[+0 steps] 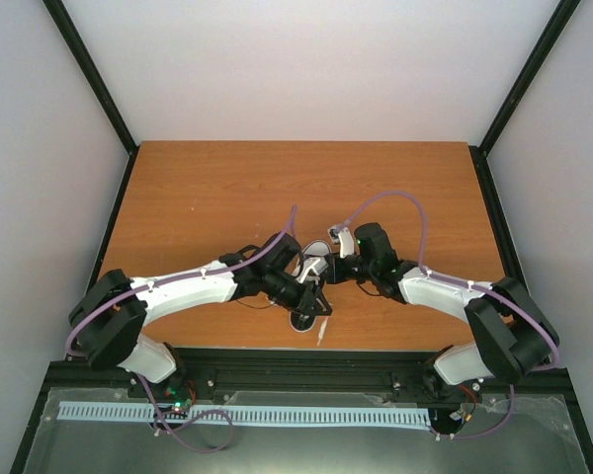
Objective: Tie the shoes
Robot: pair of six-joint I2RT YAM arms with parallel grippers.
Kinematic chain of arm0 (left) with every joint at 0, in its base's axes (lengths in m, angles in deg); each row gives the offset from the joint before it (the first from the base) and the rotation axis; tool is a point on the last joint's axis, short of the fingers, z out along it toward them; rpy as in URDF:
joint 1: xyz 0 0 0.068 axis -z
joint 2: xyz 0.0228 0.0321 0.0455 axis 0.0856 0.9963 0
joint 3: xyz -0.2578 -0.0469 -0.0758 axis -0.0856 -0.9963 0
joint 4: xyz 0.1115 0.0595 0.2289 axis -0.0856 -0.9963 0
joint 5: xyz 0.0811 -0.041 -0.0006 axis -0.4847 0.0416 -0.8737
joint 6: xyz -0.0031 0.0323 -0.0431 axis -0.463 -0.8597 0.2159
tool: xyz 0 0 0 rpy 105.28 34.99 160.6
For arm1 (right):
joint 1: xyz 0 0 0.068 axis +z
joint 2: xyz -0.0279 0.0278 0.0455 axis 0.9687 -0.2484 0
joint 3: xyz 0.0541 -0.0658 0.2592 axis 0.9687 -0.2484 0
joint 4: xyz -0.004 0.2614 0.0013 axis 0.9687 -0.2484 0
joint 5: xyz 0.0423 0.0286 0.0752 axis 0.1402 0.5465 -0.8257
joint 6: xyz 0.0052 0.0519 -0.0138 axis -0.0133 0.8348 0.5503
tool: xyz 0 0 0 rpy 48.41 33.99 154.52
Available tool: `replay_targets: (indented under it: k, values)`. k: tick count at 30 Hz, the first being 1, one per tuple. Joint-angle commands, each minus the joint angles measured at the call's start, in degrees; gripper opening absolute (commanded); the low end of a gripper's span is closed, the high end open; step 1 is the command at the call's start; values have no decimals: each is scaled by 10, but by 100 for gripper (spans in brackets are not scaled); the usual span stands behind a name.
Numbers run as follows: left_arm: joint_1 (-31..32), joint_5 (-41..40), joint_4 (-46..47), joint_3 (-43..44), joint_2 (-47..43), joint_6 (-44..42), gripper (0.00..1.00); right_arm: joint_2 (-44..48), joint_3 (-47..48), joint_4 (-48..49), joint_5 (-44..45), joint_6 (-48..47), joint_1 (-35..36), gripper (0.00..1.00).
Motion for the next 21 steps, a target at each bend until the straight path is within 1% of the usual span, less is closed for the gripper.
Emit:
replay_targets:
  k: [1, 2, 5, 7, 9, 11, 14, 17, 21]
  values:
    - [4, -62, -14, 11, -14, -12, 46, -1, 15, 16, 2, 1, 3, 3]
    - [2, -81, -25, 12, -24, -19, 50, -1, 15, 16, -1, 0, 2, 3]
    - [-19, -126, -44, 4, -63, -36, 57, 4, 11, 16, -10, -3, 3, 3]
    - [-46, -153, -43, -13, -93, -47, 58, 8, 6, 20, -18, -4, 3, 3]
    - [-68, -185, -17, -41, -123, -73, 58, 13, 0, 28, -29, -4, 3, 3]
    - [-76, -212, 21, -65, -141, -108, 55, 18, -7, 42, -47, 1, 3, 3]
    - [-80, -215, 104, -101, -145, -154, 49, 26, -12, 54, -57, 12, 3, 3]
    - [-86, -210, 185, -125, -131, -170, 47, 36, -10, 47, -52, 16, 3, 3]
    - [-88, -216, 241, -135, -104, -176, 40, 44, -11, 47, -49, 23, 3, 3]
